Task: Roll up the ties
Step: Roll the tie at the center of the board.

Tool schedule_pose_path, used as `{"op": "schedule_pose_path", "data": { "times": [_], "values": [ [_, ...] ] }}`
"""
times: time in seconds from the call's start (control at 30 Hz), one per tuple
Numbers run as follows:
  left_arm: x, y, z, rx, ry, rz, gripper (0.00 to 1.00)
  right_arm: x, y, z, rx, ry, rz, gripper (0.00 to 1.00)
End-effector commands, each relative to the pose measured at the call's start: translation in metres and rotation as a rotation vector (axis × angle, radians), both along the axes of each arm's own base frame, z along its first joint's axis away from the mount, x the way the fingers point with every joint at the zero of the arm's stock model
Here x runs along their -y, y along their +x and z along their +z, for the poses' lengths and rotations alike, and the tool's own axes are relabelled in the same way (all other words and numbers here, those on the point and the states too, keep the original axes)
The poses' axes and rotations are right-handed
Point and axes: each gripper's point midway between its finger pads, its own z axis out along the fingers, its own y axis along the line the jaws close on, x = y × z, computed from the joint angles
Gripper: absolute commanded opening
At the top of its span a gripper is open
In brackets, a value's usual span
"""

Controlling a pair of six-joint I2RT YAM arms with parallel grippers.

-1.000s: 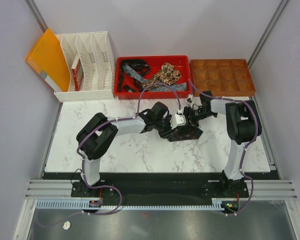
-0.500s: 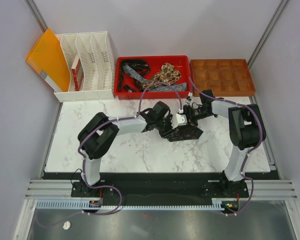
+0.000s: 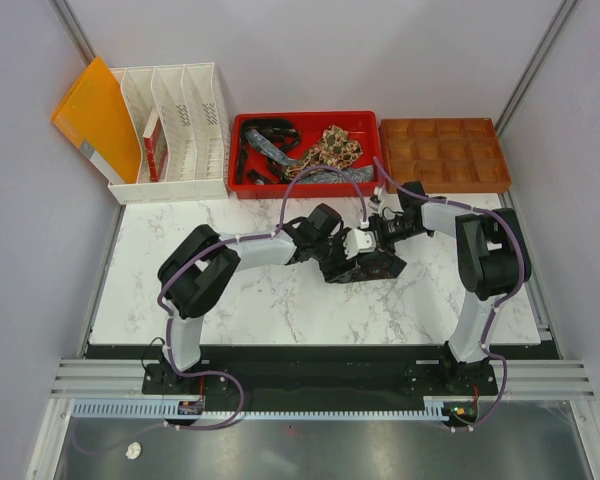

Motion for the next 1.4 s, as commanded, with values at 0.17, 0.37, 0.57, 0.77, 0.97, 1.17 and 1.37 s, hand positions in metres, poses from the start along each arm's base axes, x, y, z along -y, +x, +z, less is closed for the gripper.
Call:
{"op": "schedule_pose_path", "data": {
  "times": [0.17, 0.37, 0.57, 0.77, 0.97, 1.17, 1.37],
  "values": [
    [-0.001, -0.004, 0.020, -0.014, -0.035, 0.023, 0.88, 0.042, -0.006, -0.054, -0.031, -0.194, 0.004, 0.00],
    [0.007, 0.001, 0.030, 0.004, -0.066, 0.029, 0.93, 0.054, -0.007, -0.065, -0.024, -0.244, 0.016, 0.00],
    [0.014, 0.004, 0.033, 0.008, -0.095, 0.018, 0.96, 0.061, -0.006, -0.073, -0.014, -0.295, 0.024, 0.00],
    [0.023, -0.004, 0.037, 0.006, -0.164, -0.036, 0.97, 0.054, -0.001, -0.072, 0.028, -0.307, 0.060, 0.00],
    [0.032, -0.003, 0.042, 0.060, -0.226, -0.091, 0.97, 0.043, 0.003, -0.076, 0.039, -0.309, 0.090, 0.00],
    [0.027, -0.007, 0.020, 0.021, -0.154, -0.108, 0.57, 0.030, 0.018, -0.074, 0.081, -0.295, 0.103, 0.00],
    [0.001, -0.018, -0.012, -0.019, 0.013, -0.042, 0.45, 0.013, 0.035, -0.054, 0.101, -0.219, 0.058, 0.07]
  ]
}}
